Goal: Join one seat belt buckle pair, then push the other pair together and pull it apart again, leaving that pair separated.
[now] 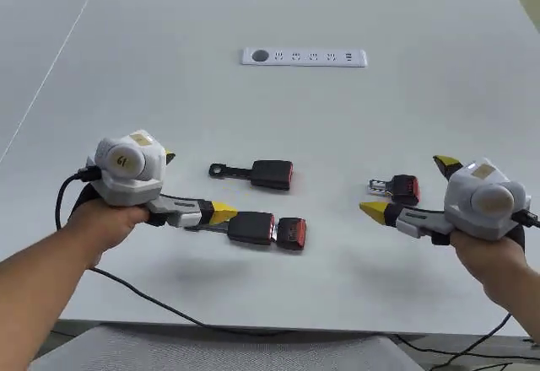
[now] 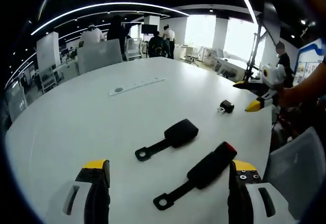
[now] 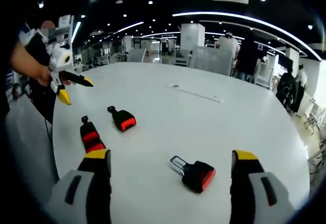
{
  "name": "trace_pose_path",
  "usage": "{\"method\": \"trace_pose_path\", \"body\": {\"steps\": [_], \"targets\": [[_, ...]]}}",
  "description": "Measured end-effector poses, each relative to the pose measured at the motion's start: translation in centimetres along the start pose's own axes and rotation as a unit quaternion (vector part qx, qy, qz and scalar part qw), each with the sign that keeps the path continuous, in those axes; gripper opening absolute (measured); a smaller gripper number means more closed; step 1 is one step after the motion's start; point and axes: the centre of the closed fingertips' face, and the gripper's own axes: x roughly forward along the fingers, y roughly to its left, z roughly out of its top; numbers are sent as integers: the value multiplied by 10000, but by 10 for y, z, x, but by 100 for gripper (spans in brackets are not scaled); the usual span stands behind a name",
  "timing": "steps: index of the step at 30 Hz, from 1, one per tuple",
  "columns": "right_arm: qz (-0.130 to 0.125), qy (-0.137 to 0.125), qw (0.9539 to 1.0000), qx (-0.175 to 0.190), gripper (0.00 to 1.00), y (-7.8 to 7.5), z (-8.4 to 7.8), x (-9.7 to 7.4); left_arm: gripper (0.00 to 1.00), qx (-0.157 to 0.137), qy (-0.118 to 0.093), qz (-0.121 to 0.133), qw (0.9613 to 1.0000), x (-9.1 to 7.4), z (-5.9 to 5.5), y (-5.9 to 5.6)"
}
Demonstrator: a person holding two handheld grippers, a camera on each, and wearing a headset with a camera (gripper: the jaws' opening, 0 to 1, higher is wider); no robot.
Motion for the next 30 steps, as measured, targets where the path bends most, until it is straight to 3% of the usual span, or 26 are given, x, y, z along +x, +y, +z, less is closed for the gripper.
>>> {"method": "trace_pose_path", "body": {"steps": [9,15,23,30], "targets": [[-84,12,9998,193,100,23,-14,-22,100,-46,-114,-15,9999,-35,-23,-8],[-145,26,9995,269,100,25,-25,-34,100,-124,-184,49,9997,-53,-34,-8],[-139,69,9998,153,100,40,-33,-44,100,-163,-249,46,9995,-66,-40,-10],[-188,26,9995,252,100,46,-36,-52,100,-60,-212,-11,9998,-70,-47,-18]]}}
